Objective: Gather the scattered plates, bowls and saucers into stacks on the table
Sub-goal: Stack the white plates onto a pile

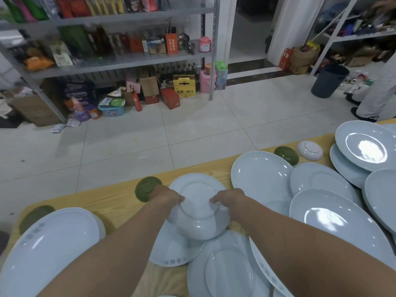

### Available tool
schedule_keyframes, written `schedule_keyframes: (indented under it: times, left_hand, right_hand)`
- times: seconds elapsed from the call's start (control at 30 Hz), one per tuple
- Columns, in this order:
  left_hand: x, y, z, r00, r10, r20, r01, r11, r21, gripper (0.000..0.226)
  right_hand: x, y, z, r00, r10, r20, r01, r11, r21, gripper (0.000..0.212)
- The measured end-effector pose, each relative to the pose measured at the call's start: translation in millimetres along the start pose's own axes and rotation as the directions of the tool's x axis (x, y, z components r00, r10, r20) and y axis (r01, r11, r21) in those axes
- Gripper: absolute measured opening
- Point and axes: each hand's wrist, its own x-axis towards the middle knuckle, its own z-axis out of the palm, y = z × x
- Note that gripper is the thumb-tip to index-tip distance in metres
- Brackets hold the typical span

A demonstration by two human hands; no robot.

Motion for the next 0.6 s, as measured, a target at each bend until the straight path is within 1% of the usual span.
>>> schedule_keyframes:
  times: [0.03,0.1,0.13,0.17,0.2,0.23,0.27,0.3,0.37,0.43,0.47,0.5,0.57,0.6]
  left_hand:
    - [-4,-1,-4,1.000,-0.004,0.008,0.005,1.000,-0.018,0.053]
    - [-13,2,-21,1.000,-0.006,0.009,0.007,0.994,-0.111,0.053]
    - [-12,2,-31,1.000,0.012,-0.011,-0.013,0.991,-0.134,0.052]
    - [-16,2,-42,0.999,0.033,-0.032,-0.038,0.988,-0.149,0.053]
    - [-22,1,-54,0.997,0.068,-0.044,-0.074,0.984,-0.161,0.057]
    - [-30,2,-65,0.993,0.098,-0.069,-0.109,0.978,-0.179,0.059]
    - [-36,0,-76,0.987,0.129,-0.096,-0.146,0.971,-0.190,0.056]
    - [-41,-4,-86,0.981,0.144,-0.126,-0.170,0.961,-0.218,0.052]
    - [-52,-12,-107,0.970,0.168,-0.174,-0.218,0.919,-0.329,0.040]
    - [-62,-23,-129,0.961,0.166,-0.222,-0.252,0.858,-0.447,0.030]
    - [-65,-30,-142,0.961,0.146,-0.234,-0.250,0.819,-0.516,0.031]
    - [-70,-37,-155,0.963,0.125,-0.239,-0.246,0.775,-0.583,0.031]
    - [-82,-53,-180,0.962,0.118,-0.246,-0.260,0.674,-0.691,0.022]
    - [-91,-62,-192,0.964,0.117,-0.238,-0.259,0.608,-0.751,0.025]
  right_hand:
    - [-6,-2,2,1.000,-0.006,0.017,0.005,0.999,0.045,0.078]
    - [-13,-5,6,0.997,-0.067,0.027,0.062,0.987,0.145,0.101]
    - [-17,-7,9,0.996,-0.088,0.025,0.081,0.977,0.199,0.108]
    - [-25,-10,14,0.994,-0.108,0.009,0.101,0.957,0.271,0.108]
    - [-36,-13,18,0.992,-0.129,-0.009,0.125,0.938,0.324,0.099]
    - [-47,-17,21,0.988,-0.150,-0.024,0.150,0.926,0.346,0.085]
    - [-59,-21,26,0.985,-0.172,-0.030,0.171,0.918,0.359,0.075]
    - [-69,-24,32,0.983,-0.181,-0.039,0.182,0.909,0.374,0.072]
    - [-91,-29,46,0.977,-0.204,-0.065,0.213,0.898,0.385,0.070]
    - [-111,-32,62,0.965,-0.243,-0.104,0.264,0.877,0.401,0.060]
    - [-121,-32,71,0.958,-0.260,-0.120,0.286,0.868,0.406,0.052]
    - [-129,-31,81,0.950,-0.278,-0.145,0.313,0.861,0.401,0.043]
    - [-145,-27,101,0.935,-0.309,-0.171,0.351,0.868,0.352,0.021]
    - [-153,-23,110,0.936,-0.308,-0.172,0.350,0.872,0.342,0.014]
